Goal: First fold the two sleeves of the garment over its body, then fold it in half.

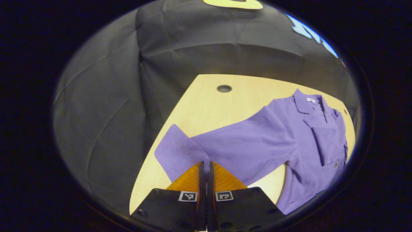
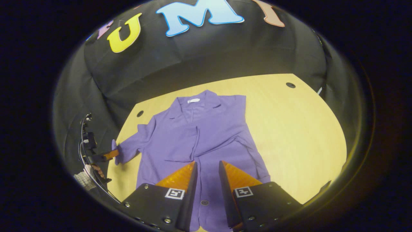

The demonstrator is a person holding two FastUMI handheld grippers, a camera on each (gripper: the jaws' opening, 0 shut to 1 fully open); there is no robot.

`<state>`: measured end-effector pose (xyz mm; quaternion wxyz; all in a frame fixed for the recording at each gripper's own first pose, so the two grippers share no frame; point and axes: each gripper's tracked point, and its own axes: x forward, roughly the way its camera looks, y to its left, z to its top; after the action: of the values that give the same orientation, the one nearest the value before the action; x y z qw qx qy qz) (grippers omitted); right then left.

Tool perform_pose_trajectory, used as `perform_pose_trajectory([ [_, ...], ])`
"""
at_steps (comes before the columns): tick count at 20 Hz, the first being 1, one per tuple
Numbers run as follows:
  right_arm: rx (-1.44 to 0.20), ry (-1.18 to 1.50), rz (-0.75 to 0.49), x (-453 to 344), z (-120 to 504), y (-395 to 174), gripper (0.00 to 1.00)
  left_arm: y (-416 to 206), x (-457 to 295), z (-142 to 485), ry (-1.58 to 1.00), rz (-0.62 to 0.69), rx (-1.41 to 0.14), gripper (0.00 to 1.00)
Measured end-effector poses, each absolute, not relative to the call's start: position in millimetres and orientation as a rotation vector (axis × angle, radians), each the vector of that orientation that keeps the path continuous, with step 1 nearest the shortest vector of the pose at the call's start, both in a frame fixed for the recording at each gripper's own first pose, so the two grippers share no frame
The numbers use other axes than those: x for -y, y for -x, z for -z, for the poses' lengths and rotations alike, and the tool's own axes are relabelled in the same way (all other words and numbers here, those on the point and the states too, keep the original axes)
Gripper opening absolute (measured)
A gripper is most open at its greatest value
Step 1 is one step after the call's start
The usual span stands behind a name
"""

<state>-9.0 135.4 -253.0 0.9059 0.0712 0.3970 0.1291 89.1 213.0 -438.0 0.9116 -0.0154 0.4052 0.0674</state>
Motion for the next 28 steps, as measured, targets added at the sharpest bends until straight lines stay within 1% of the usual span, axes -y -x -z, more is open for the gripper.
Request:
perform_pose_trajectory([
  [6, -0.818, -0.208, -0.226, -111.4, 258.5, 22.9, 0.42, -123.2, -125.0, 393.3, -0.003, 0.002, -0.755, 0.06],
  [12, -0.807, -0.257, -0.162, -74.8, 258.5, 30.0, 0.42, -142.0, -14.1, 355.7, -0.085, 0.181, -0.681, 0.06],
  [16, -0.803, -0.272, -0.134, -55.2, 259.5, 35.7, 0.42, -134.8, 57.3, 336.0, -0.096, 0.295, -0.644, 0.07],
  [23, -0.807, -0.282, -0.088, -26.7, 258.7, 57.5, 0.42, -117.5, 165.8, 330.5, -0.113, 0.452, -0.637, 0.06],
  [28, -0.809, -0.305, -0.054, -7.6, 261.2, 66.6, 0.42, -100.8, 227.6, 325.0, -0.162, 0.568, -0.609, 0.06],
])
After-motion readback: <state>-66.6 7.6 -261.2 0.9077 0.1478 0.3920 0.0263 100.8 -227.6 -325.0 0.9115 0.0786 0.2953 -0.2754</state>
